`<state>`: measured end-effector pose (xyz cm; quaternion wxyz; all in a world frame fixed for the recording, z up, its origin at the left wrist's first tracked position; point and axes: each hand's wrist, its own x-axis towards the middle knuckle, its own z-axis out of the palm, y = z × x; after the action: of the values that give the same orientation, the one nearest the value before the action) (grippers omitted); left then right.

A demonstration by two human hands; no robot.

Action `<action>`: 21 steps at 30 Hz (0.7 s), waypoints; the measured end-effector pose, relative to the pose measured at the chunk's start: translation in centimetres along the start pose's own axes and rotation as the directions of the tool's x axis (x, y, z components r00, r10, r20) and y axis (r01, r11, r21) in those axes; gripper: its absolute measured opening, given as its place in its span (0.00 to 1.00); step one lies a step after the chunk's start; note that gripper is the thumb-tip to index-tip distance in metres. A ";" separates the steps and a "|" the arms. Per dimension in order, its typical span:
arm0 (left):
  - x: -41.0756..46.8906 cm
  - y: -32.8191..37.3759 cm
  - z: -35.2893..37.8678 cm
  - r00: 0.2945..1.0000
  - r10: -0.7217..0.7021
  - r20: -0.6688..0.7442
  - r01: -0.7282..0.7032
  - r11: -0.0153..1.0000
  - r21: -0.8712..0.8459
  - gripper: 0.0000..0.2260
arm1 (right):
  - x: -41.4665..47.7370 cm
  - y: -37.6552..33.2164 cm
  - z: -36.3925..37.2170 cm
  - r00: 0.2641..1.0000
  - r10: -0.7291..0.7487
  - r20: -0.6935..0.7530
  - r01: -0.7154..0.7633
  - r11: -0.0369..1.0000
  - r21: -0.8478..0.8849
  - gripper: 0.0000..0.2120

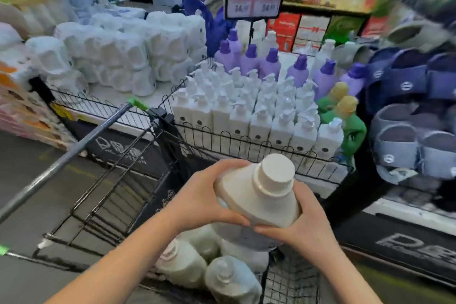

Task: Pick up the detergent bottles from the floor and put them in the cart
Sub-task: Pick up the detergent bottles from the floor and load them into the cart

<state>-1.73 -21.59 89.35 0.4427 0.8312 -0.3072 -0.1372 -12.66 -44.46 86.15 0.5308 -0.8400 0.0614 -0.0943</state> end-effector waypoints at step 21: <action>13.6 -9.9 4.3 0.928 0.107 0.357 -0.120 0.993 0.014 0.52 | 5.8 9.4 3.4 0.956 0.207 -0.206 -0.246 0.951 -0.185 0.49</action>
<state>10.47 -28.82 79.34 0.3721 0.7814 -0.4318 -0.2537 -6.28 -46.67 76.73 0.4388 -0.8661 0.2163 -0.1030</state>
